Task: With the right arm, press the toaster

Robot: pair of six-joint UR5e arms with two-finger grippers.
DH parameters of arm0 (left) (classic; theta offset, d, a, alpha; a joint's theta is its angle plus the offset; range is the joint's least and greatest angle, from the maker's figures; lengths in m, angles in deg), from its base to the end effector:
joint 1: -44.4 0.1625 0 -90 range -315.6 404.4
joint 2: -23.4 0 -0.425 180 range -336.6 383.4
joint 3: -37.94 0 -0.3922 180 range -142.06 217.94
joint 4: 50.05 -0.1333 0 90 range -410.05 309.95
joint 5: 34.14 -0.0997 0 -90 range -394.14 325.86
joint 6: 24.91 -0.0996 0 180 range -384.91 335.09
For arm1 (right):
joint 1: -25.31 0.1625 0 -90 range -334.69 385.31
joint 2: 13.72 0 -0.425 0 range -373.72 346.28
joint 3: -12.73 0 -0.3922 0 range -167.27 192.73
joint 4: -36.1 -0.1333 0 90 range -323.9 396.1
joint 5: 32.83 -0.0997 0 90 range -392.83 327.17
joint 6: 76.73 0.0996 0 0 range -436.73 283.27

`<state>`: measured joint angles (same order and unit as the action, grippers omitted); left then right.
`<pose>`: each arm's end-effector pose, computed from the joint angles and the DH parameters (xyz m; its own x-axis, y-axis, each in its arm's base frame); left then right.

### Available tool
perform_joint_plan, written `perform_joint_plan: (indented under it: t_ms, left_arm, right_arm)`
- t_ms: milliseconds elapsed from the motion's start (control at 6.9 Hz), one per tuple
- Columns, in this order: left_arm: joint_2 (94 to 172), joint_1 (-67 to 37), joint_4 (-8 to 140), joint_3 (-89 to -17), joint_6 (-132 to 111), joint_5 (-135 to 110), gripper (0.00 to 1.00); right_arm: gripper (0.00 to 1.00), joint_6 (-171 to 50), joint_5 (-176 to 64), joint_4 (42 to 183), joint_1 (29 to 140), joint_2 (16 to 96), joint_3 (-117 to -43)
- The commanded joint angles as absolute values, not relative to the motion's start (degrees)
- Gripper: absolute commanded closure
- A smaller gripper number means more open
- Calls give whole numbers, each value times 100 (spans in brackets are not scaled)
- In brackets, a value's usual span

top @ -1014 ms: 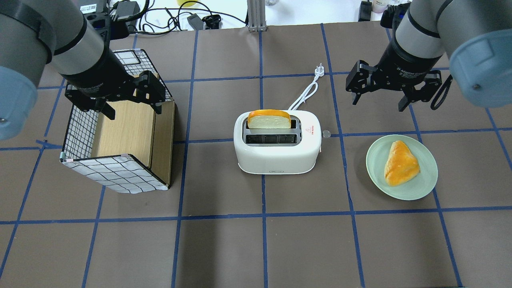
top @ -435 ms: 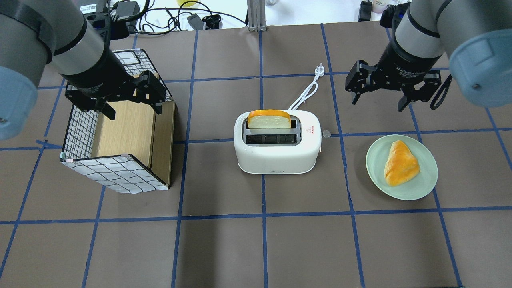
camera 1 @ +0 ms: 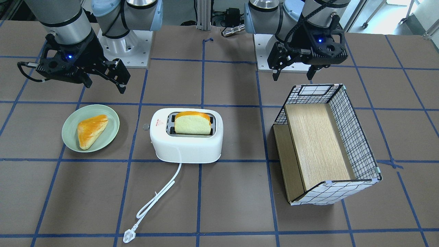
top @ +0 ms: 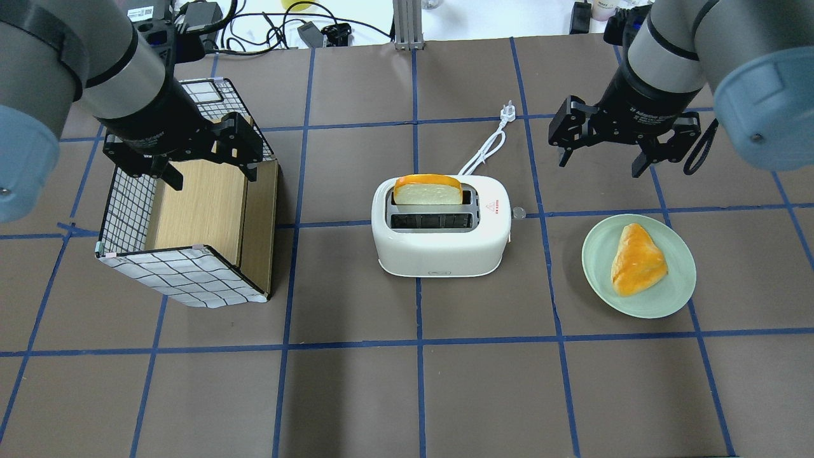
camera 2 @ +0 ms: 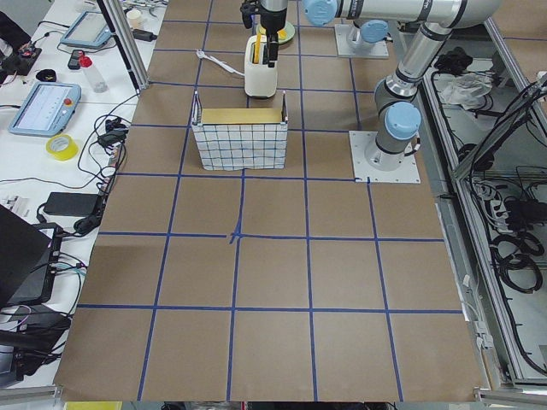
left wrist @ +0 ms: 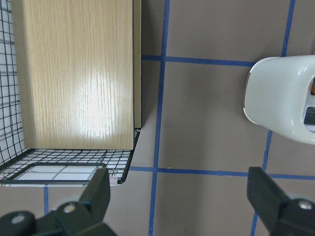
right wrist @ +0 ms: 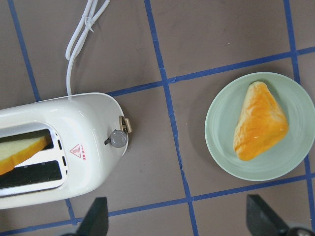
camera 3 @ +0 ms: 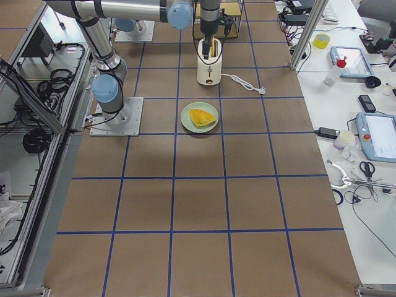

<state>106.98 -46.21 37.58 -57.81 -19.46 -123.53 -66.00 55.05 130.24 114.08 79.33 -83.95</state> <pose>-0.1391 -0.4480 0.4953 -0.9964 -0.0837 0.0156 -0.0844 0.9951 -0.0518 0.1269 -0.4722 0.4634 -0.9776 0.2069 -0.0380 0.2071 0.9783 -0.0019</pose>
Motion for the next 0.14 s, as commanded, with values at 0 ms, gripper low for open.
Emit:
perform_joint_plan:
  t_ms: [0]
  left_arm:
    - [10698, -4621, 3758, -5786, -1946, -12344, 0]
  right_arm:
    - [0, -6600, 5506, 13023, 11408, 7927, -8404]
